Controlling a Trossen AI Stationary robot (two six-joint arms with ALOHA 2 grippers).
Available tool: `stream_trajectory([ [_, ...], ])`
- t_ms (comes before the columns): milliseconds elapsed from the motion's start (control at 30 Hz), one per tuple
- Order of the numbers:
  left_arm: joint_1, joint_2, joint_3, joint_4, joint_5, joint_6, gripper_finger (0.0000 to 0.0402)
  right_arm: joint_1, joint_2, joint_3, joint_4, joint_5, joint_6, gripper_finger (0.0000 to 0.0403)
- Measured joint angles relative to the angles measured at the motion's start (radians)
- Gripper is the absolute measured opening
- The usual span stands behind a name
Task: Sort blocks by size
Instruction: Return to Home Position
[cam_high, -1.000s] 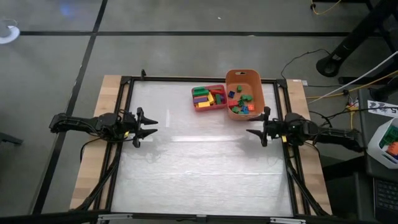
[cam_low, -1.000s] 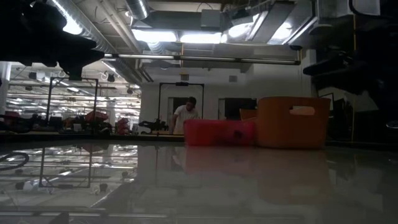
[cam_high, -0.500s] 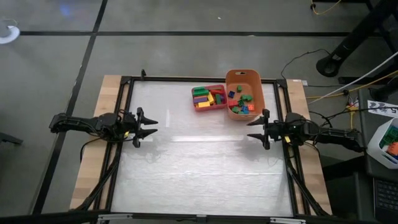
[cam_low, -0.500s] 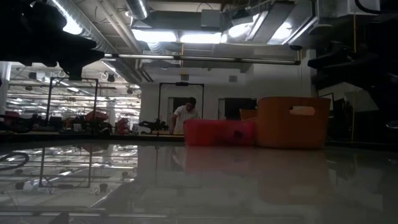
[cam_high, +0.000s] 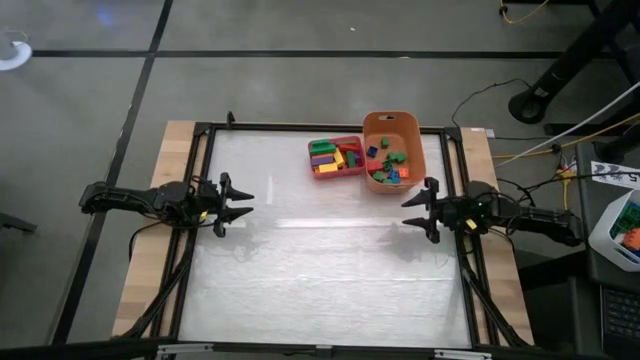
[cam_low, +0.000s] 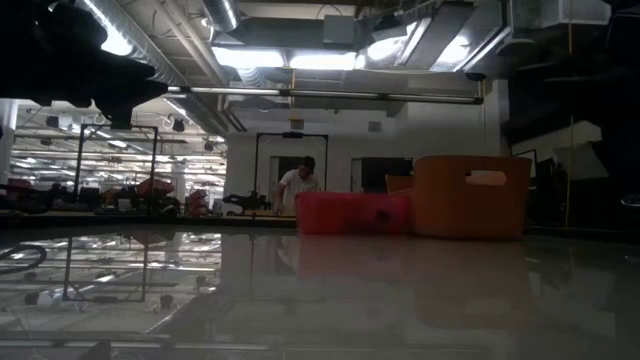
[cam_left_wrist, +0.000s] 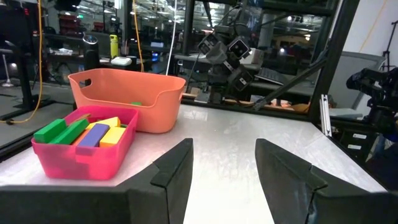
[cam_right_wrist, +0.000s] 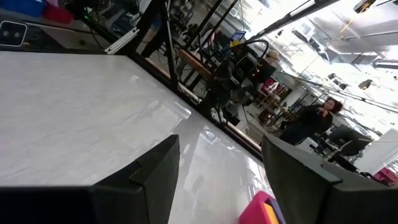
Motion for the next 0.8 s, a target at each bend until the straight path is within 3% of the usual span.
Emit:
stream_trajectory([
  [433,0.0,0.0,0.0,0.0,0.0,0.0,0.0162,0.0,-0.002,0.0,-0.005,0.005,-0.003,0.0225],
  [800,0.0,0.0,0.0,0.0,0.0,0.0,0.0162,0.0,0.006,0.0,-0.011,0.117,0.001,0.0225],
])
